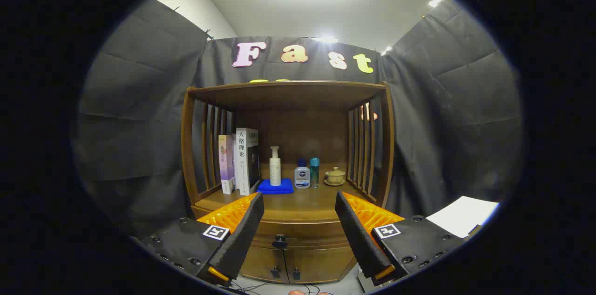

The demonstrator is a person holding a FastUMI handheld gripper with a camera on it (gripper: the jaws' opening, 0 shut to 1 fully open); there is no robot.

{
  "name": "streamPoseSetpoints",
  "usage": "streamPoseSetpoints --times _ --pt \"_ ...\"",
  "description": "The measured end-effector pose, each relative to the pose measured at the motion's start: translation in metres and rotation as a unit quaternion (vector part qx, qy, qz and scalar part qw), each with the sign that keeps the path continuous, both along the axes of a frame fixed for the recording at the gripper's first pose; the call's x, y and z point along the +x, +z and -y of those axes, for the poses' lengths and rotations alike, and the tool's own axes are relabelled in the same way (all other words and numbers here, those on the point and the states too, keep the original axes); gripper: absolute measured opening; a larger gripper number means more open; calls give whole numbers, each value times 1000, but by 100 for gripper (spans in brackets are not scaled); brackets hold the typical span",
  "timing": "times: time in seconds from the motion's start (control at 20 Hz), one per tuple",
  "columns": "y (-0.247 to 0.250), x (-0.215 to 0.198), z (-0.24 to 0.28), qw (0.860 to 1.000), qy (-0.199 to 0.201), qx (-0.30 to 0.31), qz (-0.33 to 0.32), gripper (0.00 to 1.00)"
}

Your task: Pull open the drawer, take out the items inside it, and place them on the countertop above the cabinet.

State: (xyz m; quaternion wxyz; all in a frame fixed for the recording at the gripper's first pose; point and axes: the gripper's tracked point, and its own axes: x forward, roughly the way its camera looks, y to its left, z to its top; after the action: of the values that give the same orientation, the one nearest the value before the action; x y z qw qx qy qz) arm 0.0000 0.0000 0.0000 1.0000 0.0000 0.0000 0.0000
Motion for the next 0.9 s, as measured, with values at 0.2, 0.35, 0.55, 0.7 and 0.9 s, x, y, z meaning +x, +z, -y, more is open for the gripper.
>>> streamPoseSetpoints --times 0.2,0.35,0.55,0.7,0.9 --pt "-1 7 -19 1000 12 -20 -1 100" --pt "-7 7 -28 1000 20 -13 -3 100" --pt "-21 6 -17 1000 13 -9 -6 100" --pt "-32 9 -17 1000 20 12 -14 100" --pt "-47 14 -14 1000 20 7 -22 100"
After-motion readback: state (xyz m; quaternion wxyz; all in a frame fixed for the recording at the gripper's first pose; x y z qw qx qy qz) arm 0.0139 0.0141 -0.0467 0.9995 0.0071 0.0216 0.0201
